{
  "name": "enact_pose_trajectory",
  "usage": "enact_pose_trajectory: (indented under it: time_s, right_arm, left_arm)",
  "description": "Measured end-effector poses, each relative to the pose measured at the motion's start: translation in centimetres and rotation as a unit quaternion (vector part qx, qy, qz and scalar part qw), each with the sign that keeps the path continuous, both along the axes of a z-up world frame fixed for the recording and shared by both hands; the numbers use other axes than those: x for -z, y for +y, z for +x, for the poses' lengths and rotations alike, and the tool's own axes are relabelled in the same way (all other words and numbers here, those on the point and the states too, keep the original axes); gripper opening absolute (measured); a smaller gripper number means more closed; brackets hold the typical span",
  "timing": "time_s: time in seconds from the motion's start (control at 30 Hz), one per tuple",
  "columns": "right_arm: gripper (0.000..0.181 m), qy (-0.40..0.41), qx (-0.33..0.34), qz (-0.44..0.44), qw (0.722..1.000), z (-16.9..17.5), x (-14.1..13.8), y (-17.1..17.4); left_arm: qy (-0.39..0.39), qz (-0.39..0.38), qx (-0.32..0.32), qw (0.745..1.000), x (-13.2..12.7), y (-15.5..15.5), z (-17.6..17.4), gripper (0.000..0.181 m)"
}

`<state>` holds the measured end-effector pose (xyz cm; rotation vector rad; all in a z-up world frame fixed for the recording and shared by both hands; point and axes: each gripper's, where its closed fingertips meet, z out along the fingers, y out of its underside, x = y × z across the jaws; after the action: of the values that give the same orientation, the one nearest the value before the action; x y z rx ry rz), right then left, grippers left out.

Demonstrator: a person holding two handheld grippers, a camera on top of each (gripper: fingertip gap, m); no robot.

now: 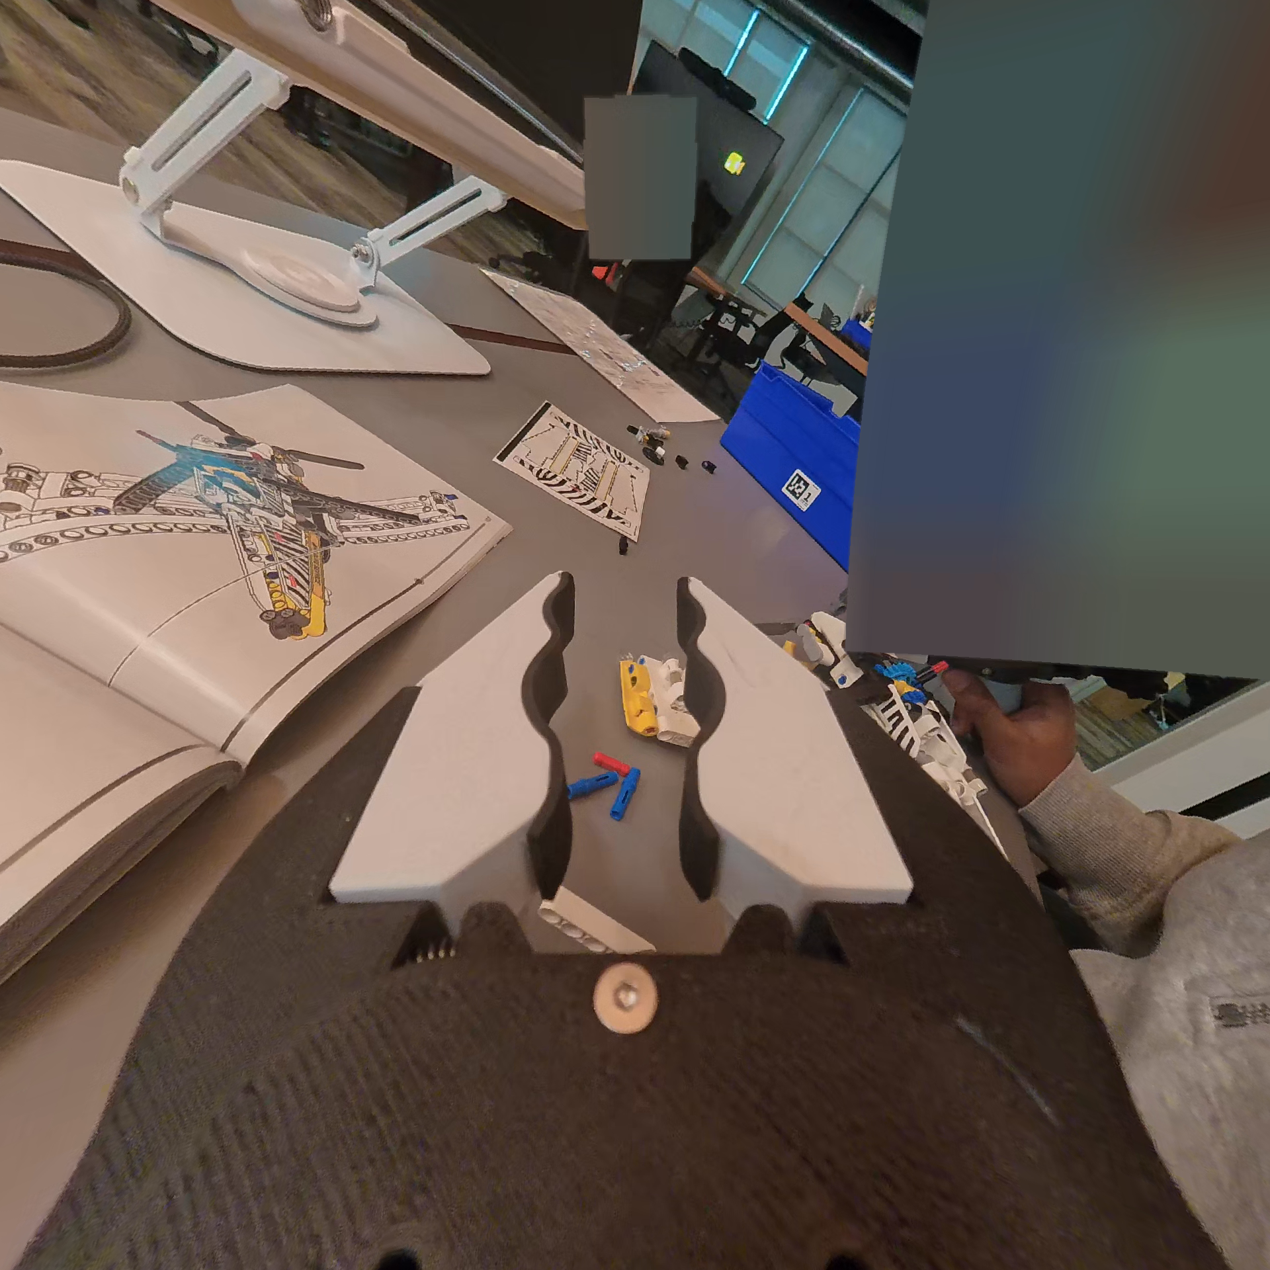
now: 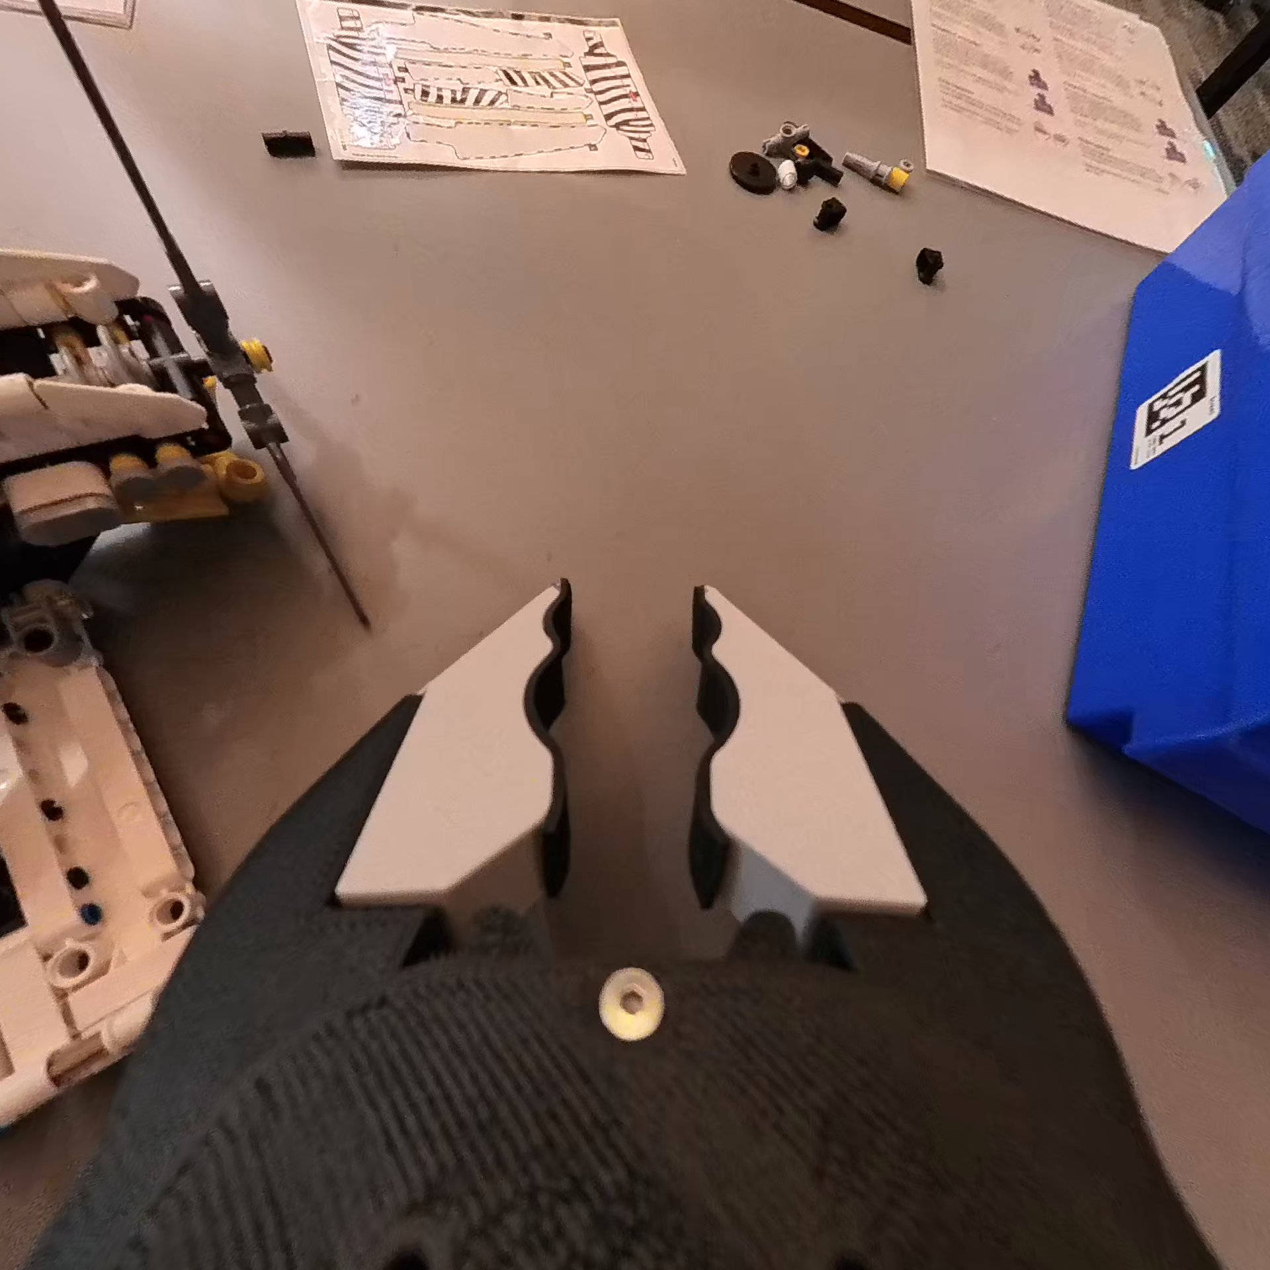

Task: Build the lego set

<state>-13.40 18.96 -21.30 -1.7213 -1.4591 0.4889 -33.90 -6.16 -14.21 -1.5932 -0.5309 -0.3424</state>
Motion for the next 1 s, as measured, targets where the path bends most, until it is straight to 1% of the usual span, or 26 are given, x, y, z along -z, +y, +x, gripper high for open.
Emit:
enact_pose_trajectory:
  time_s: [0.13, 0.27, 0.57, 0.73, 1.0]
  right_arm:
    - [0.034, 0.011, -0.001, 0.001, 1.0, 0.0, -0.3, 0.0]
    - [0.035, 0.039, 0.001, 0.005, 0.999, 0.2, -1.2, 0.1]
    - [0.037, 0.161, 0.001, -0.006, 0.987, 1.2, -4.8, 0.3]
    - [0.04, 0.217, -0.016, -0.009, 0.976, 1.7, -6.5, -0.1]
    - [0.043, 0.243, -0.032, -0.011, 0.97, 1.9, -7.2, -0.5]
  left_arm:
    - [0.003, -0.002, 0.0, 1.0, 0.0, 0.0, 0.0, 0.028]
    - [0.017, -0.006, -0.001, 1.0, -0.2, 0.0, 0.3, 0.028]
    - [0.067, -0.029, 0.006, 0.997, -0.4, 0.6, 1.5, 0.028]
    - [0.067, -0.026, 0.013, 0.997, -0.4, 0.9, 1.9, 0.027]
    - [0.073, -0.032, 0.01, 0.997, -0.2, 1.1, 2.0, 0.027]
